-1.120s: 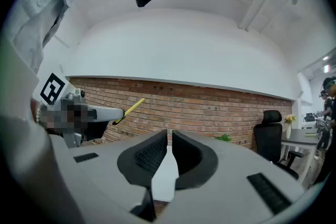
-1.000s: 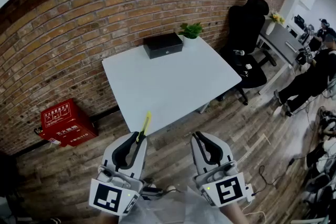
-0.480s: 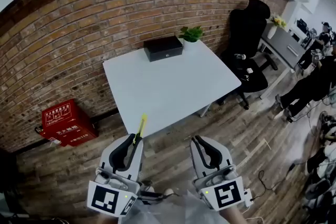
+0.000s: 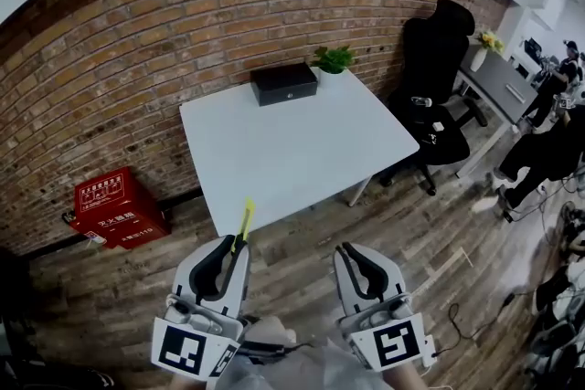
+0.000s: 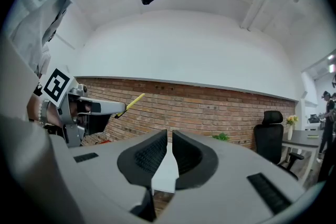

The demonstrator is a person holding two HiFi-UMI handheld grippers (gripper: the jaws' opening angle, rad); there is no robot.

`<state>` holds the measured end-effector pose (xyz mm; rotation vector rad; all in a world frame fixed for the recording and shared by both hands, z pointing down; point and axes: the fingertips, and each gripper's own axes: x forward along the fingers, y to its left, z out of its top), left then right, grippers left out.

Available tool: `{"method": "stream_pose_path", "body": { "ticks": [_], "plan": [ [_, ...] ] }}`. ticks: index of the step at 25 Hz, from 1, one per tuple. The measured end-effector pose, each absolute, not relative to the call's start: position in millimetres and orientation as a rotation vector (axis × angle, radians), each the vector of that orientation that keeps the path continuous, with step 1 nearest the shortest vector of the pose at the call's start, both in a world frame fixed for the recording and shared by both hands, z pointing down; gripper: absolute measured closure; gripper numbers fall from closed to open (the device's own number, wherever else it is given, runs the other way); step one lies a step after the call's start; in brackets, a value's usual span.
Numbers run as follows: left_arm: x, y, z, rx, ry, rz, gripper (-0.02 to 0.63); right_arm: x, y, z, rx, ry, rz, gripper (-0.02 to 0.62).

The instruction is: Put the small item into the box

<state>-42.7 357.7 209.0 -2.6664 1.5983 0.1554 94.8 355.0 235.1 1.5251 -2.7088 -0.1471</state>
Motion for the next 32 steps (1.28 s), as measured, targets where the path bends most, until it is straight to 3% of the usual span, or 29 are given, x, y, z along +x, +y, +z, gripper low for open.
{"method": "stream_pose_path", "body": {
  "ticks": [15,32],
  "plan": [
    [-31,314,207,-2.656,1.552,0.194,0.531,113,322,251,1.542,-2.649,-0.146,0.537],
    [-56,146,197,-2.662,1.526,0.238,0.531,85,161,240,1.544,-2.629,-0.140,0.537]
  ]
}}
